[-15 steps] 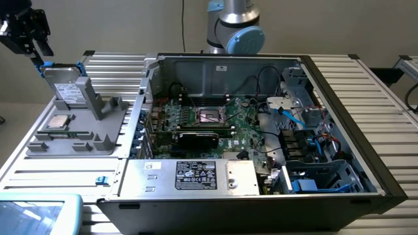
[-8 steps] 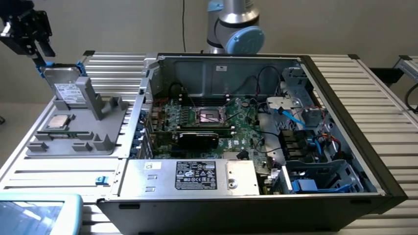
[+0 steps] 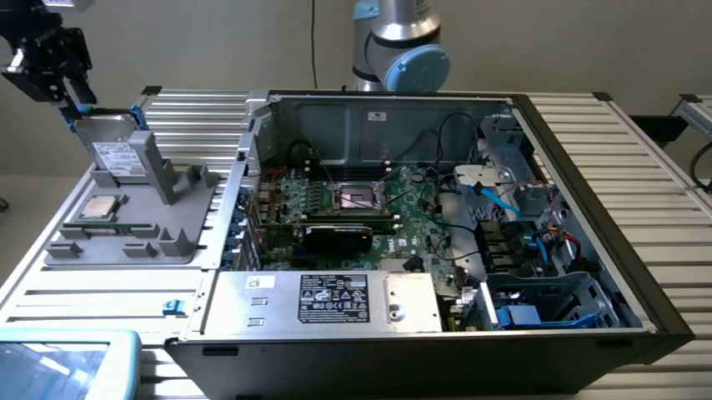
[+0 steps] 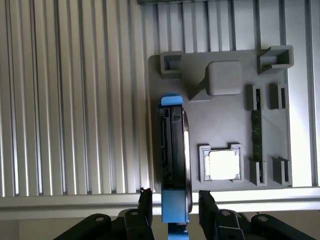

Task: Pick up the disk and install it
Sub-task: 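Pick up the disk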

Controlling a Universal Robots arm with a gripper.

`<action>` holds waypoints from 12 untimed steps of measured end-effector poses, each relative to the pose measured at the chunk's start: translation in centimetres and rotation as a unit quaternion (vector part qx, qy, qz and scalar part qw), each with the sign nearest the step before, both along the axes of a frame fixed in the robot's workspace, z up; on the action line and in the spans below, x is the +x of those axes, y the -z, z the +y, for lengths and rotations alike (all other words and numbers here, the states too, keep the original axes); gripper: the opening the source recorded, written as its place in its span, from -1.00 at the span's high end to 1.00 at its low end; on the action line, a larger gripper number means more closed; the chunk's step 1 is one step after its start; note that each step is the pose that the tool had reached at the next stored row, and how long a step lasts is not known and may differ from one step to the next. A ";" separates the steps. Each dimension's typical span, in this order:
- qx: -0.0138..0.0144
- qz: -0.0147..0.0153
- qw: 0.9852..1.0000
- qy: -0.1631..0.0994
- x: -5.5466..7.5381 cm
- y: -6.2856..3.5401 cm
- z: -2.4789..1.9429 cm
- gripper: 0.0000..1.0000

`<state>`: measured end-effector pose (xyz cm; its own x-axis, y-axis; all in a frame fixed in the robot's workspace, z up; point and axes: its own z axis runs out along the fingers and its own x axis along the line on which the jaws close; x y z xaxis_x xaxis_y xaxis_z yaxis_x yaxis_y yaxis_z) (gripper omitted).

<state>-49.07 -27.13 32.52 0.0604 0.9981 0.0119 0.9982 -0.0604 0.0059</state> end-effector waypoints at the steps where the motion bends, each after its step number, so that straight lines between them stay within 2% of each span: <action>1: 0.000 0.000 1.000 0.000 0.0 0.19 0.00 0.00; 12: 0.000 0.000 1.000 0.001 -0.1 2.17 0.00 0.00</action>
<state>-49.20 -27.13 30.35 0.0620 0.9980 0.0119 0.9981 -0.0621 0.0057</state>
